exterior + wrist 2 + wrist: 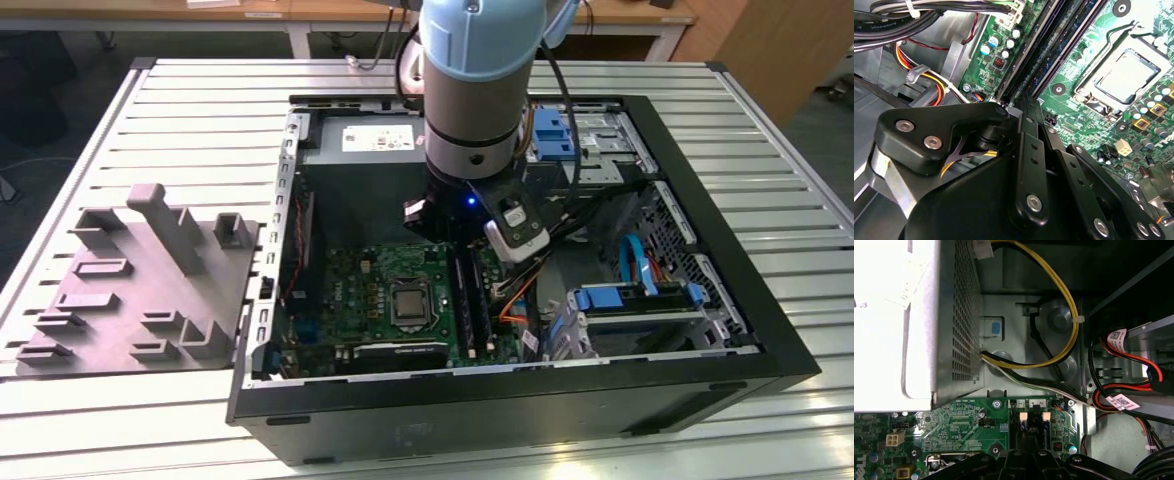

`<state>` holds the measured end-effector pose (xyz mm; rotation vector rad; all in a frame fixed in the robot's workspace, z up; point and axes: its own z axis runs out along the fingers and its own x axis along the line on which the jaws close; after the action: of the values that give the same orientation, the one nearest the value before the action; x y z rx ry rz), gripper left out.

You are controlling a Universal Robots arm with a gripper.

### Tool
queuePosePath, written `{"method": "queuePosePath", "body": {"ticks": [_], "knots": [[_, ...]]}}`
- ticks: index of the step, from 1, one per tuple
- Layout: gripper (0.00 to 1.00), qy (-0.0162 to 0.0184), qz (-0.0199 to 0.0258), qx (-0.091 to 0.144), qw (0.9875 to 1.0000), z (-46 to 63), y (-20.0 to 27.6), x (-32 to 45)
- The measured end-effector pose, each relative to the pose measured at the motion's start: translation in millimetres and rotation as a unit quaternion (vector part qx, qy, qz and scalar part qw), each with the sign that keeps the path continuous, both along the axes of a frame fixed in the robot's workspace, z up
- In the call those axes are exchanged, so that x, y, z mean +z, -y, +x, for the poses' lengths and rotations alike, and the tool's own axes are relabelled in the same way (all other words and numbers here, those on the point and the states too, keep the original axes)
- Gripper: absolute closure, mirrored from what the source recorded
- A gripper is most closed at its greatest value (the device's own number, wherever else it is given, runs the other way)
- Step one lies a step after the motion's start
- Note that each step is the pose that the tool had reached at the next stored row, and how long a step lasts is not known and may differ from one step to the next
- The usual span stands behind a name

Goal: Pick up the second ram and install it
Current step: 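Press down the second ram until it locks into place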

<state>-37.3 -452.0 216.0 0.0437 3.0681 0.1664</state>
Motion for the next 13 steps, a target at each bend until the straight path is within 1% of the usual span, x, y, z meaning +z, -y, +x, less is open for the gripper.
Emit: {"method": "queuePosePath", "body": {"ticks": [9, 11, 13], "knots": [[0.9, 0.0, 0.0001, 0.0, 1.0, 0.0, 0.0, 0.2], [0.9, 0.0004, 0.001, 0.0, 1.0, 0.1, -0.3, 2.6], [0.9, 0.0, 0.0, 0.0, 1.0, 0.0, 0.0, 7.4]]}}
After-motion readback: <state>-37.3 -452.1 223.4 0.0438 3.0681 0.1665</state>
